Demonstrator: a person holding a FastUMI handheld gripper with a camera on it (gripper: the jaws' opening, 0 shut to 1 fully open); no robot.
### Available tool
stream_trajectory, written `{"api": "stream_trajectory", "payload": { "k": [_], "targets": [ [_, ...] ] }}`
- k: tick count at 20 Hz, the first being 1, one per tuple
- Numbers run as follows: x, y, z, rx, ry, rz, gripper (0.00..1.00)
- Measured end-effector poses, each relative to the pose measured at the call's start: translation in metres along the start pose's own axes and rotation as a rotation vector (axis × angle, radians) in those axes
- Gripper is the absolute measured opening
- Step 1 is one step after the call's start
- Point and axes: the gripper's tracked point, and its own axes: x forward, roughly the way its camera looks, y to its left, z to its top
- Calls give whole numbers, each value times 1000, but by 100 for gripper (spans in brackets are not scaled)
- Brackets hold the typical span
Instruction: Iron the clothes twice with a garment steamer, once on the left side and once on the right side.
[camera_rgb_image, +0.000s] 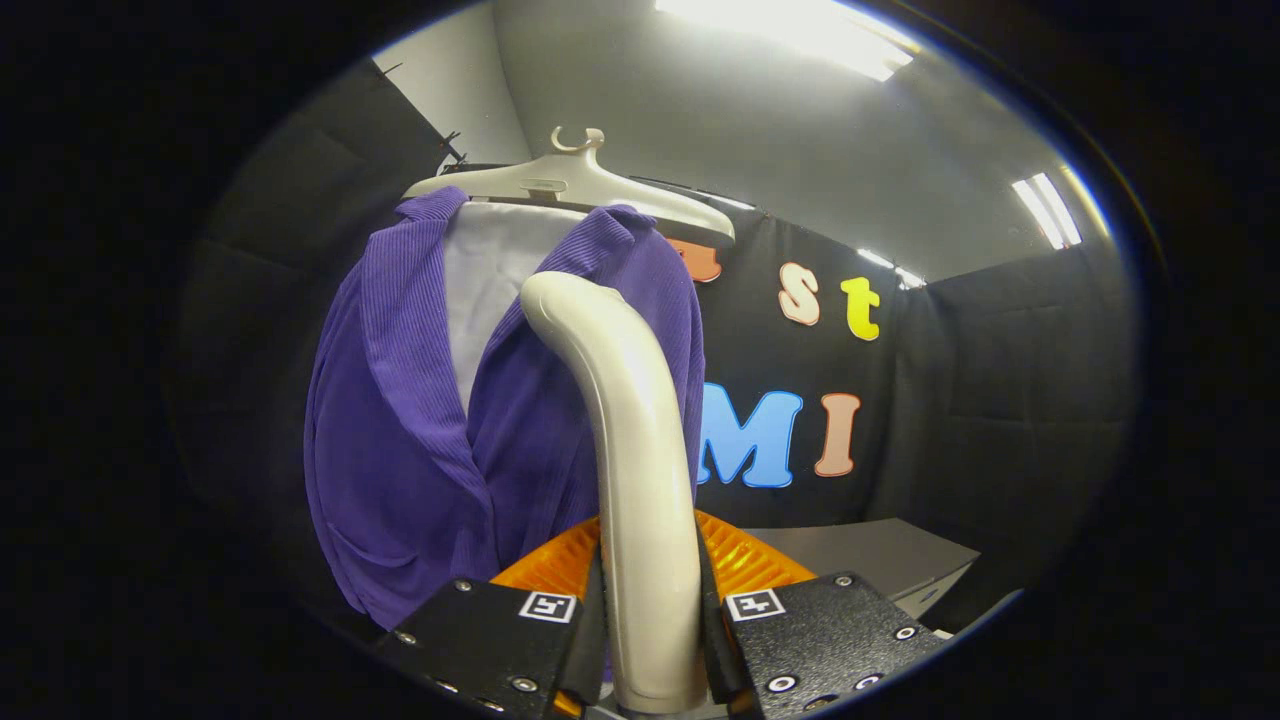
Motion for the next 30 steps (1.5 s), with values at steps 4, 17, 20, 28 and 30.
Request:
{"api": "stream_trajectory", "payload": {
  "k": [4, 17, 20, 28, 30],
  "targets": [
    [1, 4, -13, -23, 8, -3, 40],
    [-25, 20, -85, -102, 119, 72, 40],
    [-29, 23, -105, -119, 144, 84, 40],
    [-44, 31, -157, -161, 218, 132, 40],
    [-48, 33, -173, -169, 243, 144, 40]
  ]
}}
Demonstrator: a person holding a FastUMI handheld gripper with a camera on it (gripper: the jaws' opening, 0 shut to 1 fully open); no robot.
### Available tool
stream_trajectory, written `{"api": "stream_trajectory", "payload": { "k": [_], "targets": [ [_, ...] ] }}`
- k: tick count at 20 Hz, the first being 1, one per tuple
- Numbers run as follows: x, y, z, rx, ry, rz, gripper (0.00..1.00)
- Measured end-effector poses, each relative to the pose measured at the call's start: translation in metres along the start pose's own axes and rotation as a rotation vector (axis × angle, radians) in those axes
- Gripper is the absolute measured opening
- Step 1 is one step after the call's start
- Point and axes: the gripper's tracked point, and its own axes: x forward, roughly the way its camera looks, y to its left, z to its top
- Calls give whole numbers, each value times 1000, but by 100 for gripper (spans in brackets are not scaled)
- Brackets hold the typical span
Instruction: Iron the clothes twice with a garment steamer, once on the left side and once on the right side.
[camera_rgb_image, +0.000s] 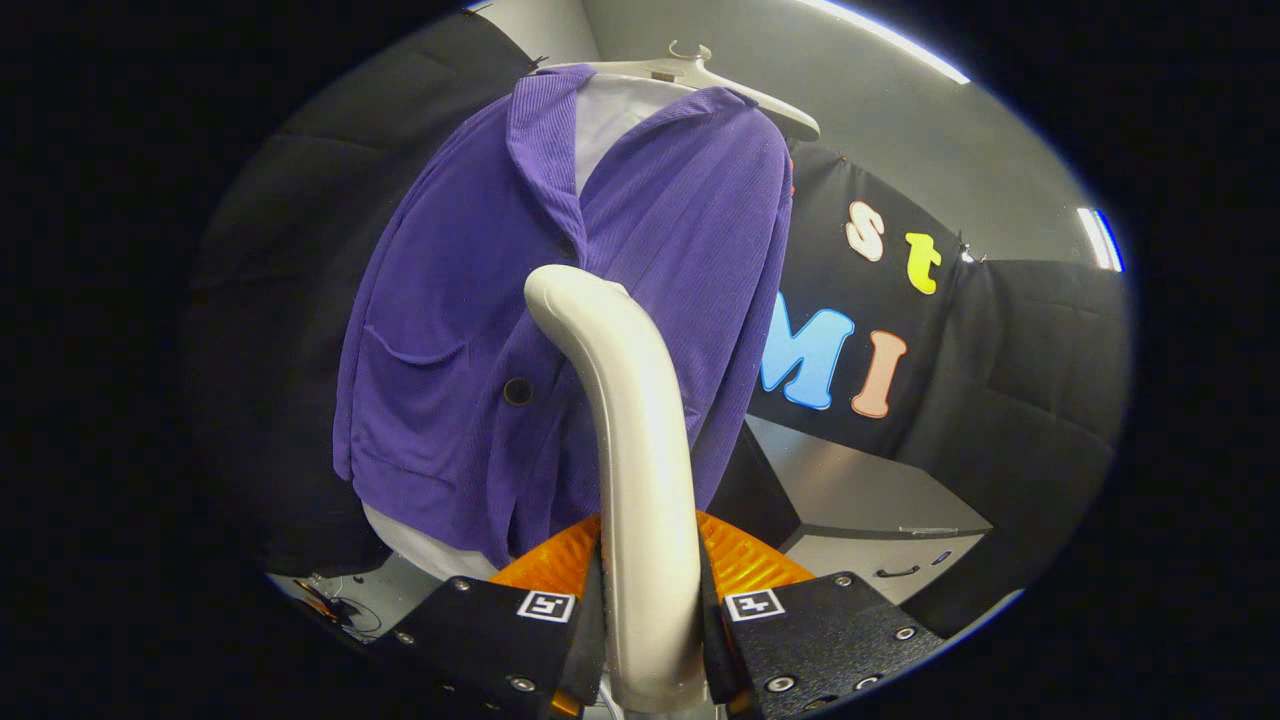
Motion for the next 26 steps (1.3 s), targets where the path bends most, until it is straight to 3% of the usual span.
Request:
{"api": "stream_trajectory", "payload": {
  "k": [6, 15, 23, 26],
  "targets": [
    [2, 15, -40, 34, 98, 61, 40],
    [4, 18, -60, 17, 149, 92, 40],
    [6, 18, -87, 6, 208, 193, 40],
    [6, 21, -107, 8, 265, 266, 40]
  ]
}}
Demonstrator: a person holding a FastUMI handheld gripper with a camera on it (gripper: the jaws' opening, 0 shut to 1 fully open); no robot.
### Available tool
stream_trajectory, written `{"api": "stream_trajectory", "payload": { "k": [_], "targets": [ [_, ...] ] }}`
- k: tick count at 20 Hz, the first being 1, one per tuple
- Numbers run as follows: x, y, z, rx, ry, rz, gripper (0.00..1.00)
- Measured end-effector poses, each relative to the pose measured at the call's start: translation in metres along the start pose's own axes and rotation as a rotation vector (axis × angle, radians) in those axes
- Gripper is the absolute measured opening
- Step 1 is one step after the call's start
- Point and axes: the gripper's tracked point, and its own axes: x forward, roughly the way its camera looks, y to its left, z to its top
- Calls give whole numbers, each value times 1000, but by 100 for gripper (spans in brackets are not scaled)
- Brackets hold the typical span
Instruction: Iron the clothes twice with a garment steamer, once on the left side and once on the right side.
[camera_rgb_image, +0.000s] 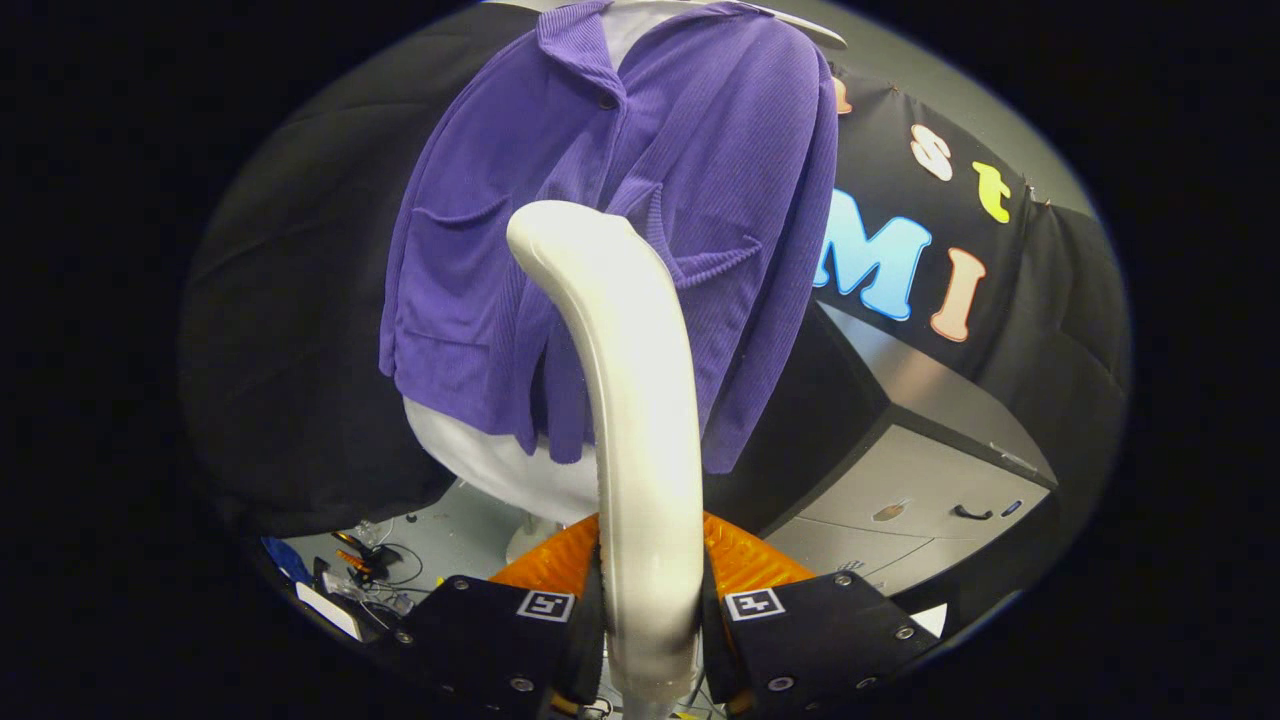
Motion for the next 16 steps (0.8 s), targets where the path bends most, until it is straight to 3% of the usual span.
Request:
{"api": "stream_trajectory", "payload": {
  "k": [8, 16],
  "targets": [
    [14, -12, -61, 55, 137, 132, 40],
    [-19, -17, -81, 169, 219, 150, 41]
  ]
}}
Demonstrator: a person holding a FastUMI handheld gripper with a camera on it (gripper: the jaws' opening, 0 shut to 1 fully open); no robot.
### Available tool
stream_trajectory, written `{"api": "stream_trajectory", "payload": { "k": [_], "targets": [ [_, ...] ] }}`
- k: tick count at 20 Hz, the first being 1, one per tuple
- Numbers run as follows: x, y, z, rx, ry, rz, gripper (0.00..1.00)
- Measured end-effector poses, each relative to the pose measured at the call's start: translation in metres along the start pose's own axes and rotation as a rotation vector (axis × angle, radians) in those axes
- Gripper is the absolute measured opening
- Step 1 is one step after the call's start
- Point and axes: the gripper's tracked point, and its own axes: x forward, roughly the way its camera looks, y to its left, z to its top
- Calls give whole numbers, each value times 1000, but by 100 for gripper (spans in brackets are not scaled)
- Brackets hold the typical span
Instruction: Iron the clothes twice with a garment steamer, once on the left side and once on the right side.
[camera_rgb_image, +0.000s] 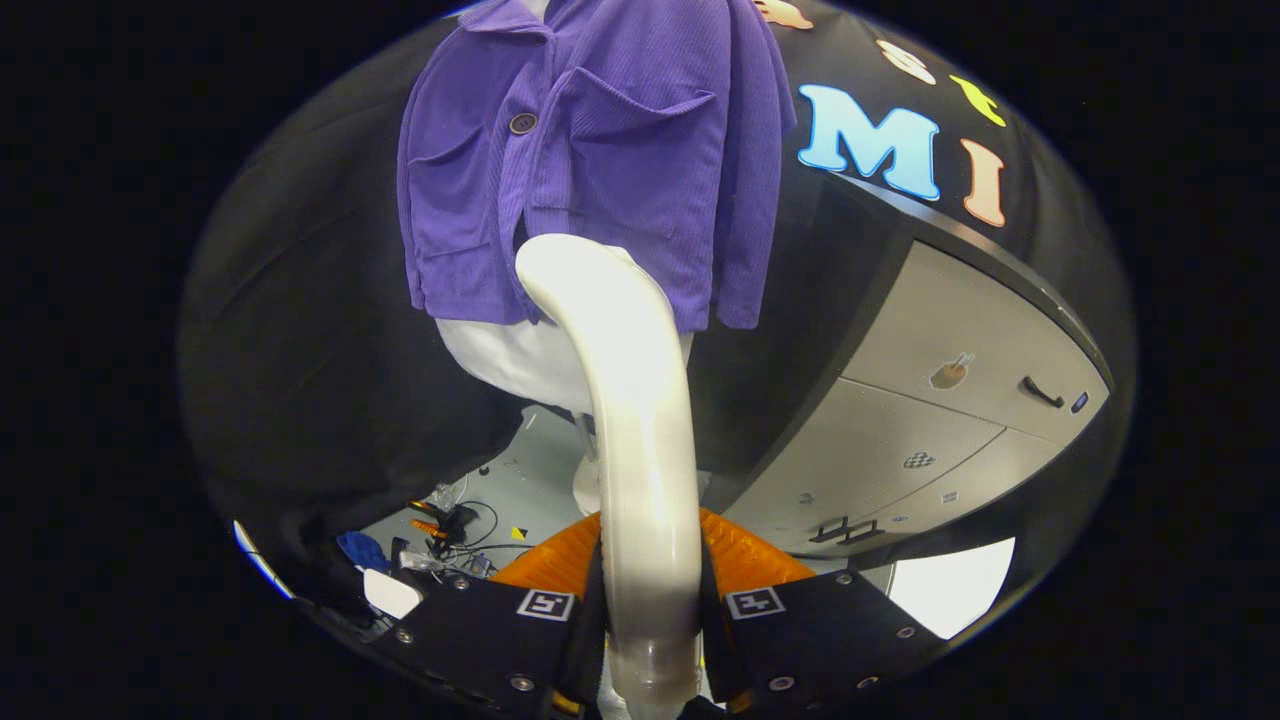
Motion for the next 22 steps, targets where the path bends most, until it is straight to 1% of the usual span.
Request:
{"api": "stream_trajectory", "payload": {
  "k": [2, 5, 9, 11, 14, 17, 19, 22],
  "targets": [
    [-11, 0, 7, 39, -17, -13, 40],
    [-34, 9, 35, 107, -98, -47, 40],
    [-72, 22, 82, 179, -209, -52, 40],
    [-96, 24, 114, 201, -281, -57, 40],
    [-130, 25, 164, 203, -405, -83, 40],
    [-157, 40, 210, 178, -511, -102, 40],
    [-170, 57, 238, 155, -577, -102, 40],
    [-187, 89, 276, 126, -646, -75, 40]
  ]
}}
